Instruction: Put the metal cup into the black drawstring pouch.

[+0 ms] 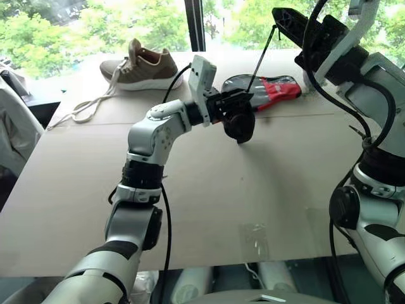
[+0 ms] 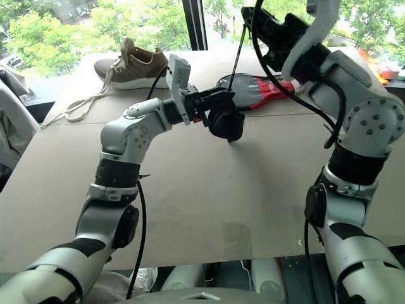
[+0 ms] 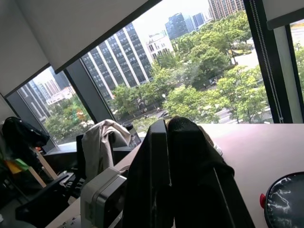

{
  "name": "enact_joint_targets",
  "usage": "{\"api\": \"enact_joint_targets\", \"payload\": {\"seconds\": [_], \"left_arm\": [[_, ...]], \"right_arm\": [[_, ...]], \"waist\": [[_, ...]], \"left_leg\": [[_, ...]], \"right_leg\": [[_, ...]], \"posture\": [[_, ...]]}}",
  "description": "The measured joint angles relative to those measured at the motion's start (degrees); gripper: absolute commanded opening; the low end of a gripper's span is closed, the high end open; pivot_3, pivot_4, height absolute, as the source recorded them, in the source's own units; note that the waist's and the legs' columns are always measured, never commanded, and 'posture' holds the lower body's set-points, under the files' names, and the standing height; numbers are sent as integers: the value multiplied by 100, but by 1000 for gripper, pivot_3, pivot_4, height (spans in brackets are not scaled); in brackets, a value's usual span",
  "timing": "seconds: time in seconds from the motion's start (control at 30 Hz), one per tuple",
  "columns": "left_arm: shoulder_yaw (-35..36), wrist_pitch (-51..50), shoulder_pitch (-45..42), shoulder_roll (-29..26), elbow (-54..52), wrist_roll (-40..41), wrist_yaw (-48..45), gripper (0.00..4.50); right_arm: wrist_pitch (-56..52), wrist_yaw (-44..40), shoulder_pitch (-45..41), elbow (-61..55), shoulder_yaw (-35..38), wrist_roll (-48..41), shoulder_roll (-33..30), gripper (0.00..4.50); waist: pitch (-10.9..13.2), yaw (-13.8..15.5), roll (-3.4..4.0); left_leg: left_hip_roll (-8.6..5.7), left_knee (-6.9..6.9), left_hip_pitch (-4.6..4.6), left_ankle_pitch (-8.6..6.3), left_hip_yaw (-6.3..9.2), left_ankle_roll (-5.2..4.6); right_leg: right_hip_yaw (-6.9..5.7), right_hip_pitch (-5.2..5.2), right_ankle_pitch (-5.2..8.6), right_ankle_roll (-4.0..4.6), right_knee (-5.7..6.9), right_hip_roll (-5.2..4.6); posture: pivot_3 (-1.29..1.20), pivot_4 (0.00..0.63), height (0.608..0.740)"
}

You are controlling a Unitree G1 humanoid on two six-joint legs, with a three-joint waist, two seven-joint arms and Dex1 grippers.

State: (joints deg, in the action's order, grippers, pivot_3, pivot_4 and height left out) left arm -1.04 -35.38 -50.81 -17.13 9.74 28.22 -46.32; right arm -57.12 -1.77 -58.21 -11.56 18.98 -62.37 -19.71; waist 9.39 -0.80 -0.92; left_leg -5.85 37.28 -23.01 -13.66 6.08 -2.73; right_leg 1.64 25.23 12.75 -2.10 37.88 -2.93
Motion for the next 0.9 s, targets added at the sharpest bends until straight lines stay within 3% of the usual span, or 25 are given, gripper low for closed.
{"api": "enact_joint_targets", "payload": {"seconds": [0.4, 0.57, 0.77, 0.9], "left_arm": [[-33, -17, 18, -6, -230, 3, -100, 226], [-65, -41, 34, -11, -237, 4, -109, 226], [-75, -90, 37, -4, -251, 9, -106, 226], [-70, -119, 40, -13, -263, 9, -106, 226]], "right_arm": [[1417, -263, -812, 1051, 35, 1184, -430, 0], [1782, 165, -949, 1046, 27, 1433, 2, 0], [2182, 1242, -1172, 569, -135, 1804, 966, 0], [2210, 1530, -1172, 267, -234, 1879, 1140, 0]], "waist": [[0, -6, 0], [0, -19, 0], [0, -20, 0], [0, 1, 0]], "left_leg": [[1, -2, 0, 0, -6, 0], [2, -4, -1, 0, -8, 1], [2, -4, -2, 0, -8, 1], [0, -2, -5, 0, -7, 1]], "right_leg": [[5, 2, 0, 0, 0, 1], [10, 10, 0, 0, 7, 2], [9, 12, 0, 0, 6, 3], [5, 12, 0, 0, 4, 1]], "posture": [[0, 150, 740], [0, 150, 740], [0, 150, 740], [0, 150, 740]]}}
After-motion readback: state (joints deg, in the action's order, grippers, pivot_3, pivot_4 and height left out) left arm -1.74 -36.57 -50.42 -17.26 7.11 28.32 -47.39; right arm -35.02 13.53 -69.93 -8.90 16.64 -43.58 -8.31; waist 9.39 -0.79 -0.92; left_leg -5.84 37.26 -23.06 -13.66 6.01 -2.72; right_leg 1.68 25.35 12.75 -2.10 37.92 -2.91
